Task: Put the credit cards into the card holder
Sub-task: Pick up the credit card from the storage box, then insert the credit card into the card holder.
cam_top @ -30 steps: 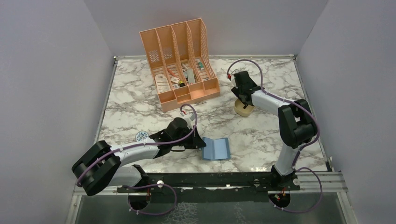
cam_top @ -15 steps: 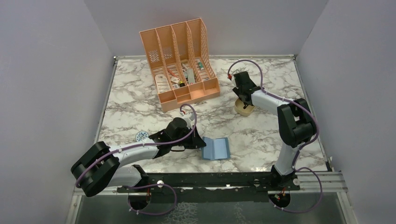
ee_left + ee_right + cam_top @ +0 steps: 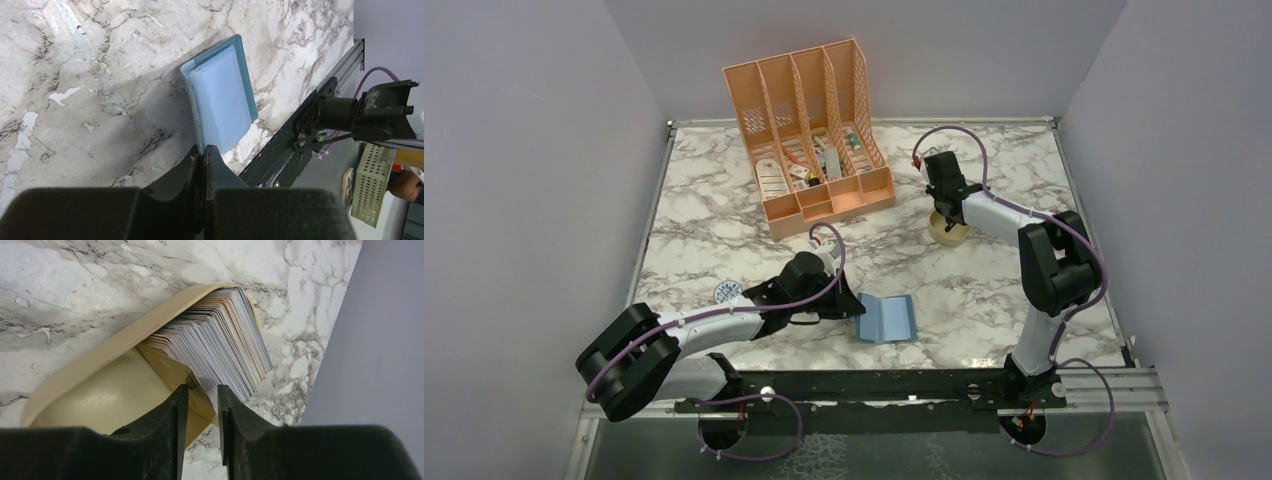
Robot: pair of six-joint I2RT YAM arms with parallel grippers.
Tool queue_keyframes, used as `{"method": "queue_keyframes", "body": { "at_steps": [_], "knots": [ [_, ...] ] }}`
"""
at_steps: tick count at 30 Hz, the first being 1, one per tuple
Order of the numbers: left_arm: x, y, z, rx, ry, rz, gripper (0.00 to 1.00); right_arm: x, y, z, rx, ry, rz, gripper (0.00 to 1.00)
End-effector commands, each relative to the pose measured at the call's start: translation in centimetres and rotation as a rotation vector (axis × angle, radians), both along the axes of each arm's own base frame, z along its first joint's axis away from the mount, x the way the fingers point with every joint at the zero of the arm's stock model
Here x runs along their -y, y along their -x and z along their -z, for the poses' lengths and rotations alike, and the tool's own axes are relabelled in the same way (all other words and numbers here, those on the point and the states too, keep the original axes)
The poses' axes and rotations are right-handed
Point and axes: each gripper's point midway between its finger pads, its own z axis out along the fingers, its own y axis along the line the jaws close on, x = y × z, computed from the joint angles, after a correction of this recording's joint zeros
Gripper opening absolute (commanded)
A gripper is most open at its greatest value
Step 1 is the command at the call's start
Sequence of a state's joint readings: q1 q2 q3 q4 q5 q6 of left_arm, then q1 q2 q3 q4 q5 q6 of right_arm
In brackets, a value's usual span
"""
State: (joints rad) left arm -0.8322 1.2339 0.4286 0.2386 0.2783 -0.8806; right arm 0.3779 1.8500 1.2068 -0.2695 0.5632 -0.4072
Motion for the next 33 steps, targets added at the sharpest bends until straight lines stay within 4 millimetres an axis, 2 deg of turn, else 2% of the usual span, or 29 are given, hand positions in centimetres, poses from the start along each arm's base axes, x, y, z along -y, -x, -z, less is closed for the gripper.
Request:
{"method": "queue_keyframes", "body": {
  "at_steps": [1, 9, 13, 16, 20, 23, 25, 29, 33],
  "knots": [
    [0.1, 0.1, -0.3, 0.009, 0.028, 0.006, 0.00, 0.2, -1.0, -1.7, 0.050, -0.015, 0.030, 0.25],
    [0.0, 0.1, -0.2, 0.003, 0.026, -0.008, 0.00, -0.4, -0.3, -1.9, 0.011, -0.061, 0.043, 0.14],
    [-0.1, 0.0, -0.1, 0.007, 0.024, -0.016, 0.00, -1.4, 0.5, -2.1, -0.023, -0.095, 0.037, 0.08],
    [-0.2, -0.2, -0.1, 0.000, 0.018, -0.030, 0.00, -2.8, 1.5, -2.1, -0.071, -0.145, 0.006, 0.02],
    [-0.2, -0.2, -0.1, -0.005, 0.018, -0.039, 0.00, -4.6, 2.9, -3.1, -0.108, -0.206, -0.028, 0.01],
    [-0.5, -0.6, -0.1, 0.010, 0.004, -0.053, 0.00, -5.3, 3.9, -4.3, -0.108, -0.250, 0.036, 0.01],
    [-0.5, -1.2, -0.4, 0.028, -0.004, -0.065, 0.00, -5.7, 5.1, -5.2, -0.121, -0.290, 0.080, 0.01],
    [-0.1, -2.3, -1.6, 0.054, 0.023, -0.082, 0.00, -7.8, 7.7, -7.3, -0.119, -0.389, 0.093, 0.01],
    [-0.2, -3.0, -2.1, 0.063, 0.038, -0.106, 0.00, -9.7, 11.3, -7.6, -0.146, -0.467, 0.045, 0.01]
  ]
}}
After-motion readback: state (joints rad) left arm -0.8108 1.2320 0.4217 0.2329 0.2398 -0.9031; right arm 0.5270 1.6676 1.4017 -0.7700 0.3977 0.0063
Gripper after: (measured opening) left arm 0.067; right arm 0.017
